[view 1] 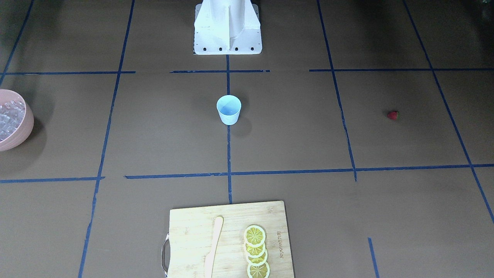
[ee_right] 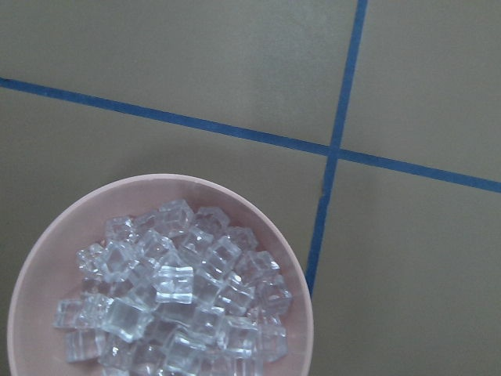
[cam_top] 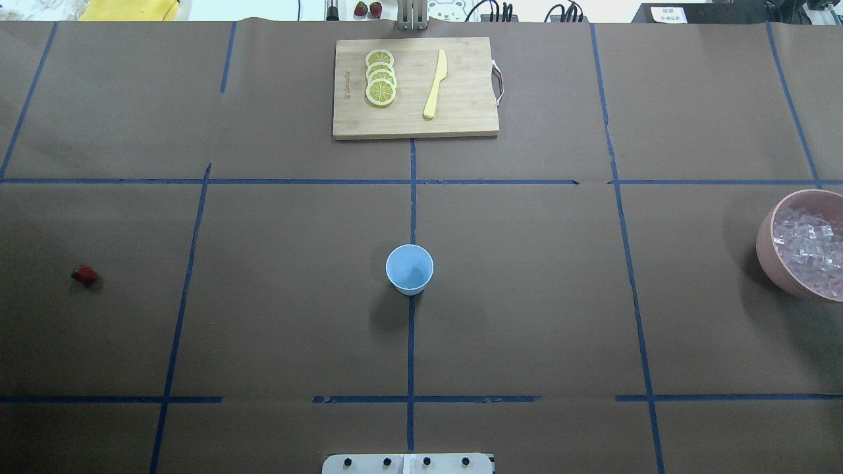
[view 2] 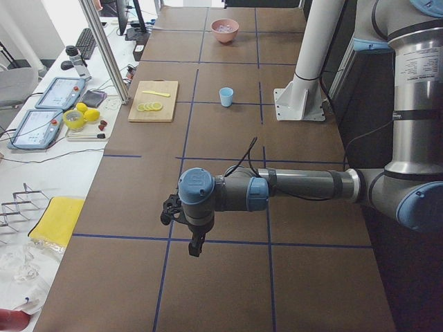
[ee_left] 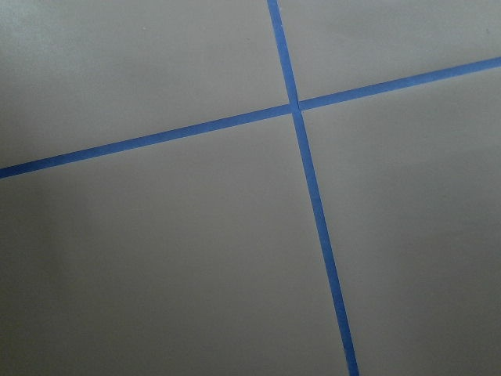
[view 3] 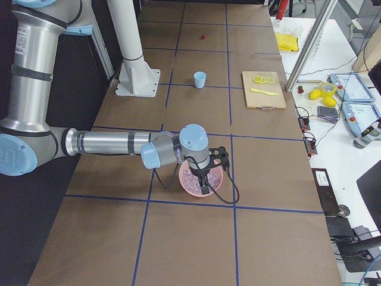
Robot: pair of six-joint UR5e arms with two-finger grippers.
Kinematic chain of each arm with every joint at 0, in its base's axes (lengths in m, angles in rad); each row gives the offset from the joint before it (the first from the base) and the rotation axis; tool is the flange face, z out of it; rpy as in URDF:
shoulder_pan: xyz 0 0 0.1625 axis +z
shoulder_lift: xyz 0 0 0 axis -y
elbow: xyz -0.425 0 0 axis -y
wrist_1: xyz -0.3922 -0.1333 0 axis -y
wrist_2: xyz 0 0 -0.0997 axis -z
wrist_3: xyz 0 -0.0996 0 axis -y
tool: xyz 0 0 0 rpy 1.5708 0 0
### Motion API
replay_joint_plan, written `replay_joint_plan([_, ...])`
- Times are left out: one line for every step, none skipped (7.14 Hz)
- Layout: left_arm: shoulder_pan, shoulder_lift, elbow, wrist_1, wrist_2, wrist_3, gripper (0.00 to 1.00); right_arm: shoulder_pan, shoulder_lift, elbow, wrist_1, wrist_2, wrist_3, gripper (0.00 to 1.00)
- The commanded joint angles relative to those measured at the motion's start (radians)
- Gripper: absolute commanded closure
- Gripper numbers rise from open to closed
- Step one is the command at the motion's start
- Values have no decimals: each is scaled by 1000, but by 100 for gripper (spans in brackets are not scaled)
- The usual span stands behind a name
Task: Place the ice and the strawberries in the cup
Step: 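Lower the right gripper into the pink bowl of ice cubes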
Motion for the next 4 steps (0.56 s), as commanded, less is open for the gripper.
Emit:
replay_joint_plan([1,1,-1,0,1,0,0,-108,1,-44,151,-23,169,2])
replay_joint_plan([1,10,-5,0,-1,0,0,-136,1,-74,195,-33,188,2])
replay_joint_plan([1,15,-8,0,-1,0,0,-156,18,-110,226,-40,188,2])
replay_joint_plan([1,15,-8,0,-1,0,0,-172,39,-131,228,-47,190,3])
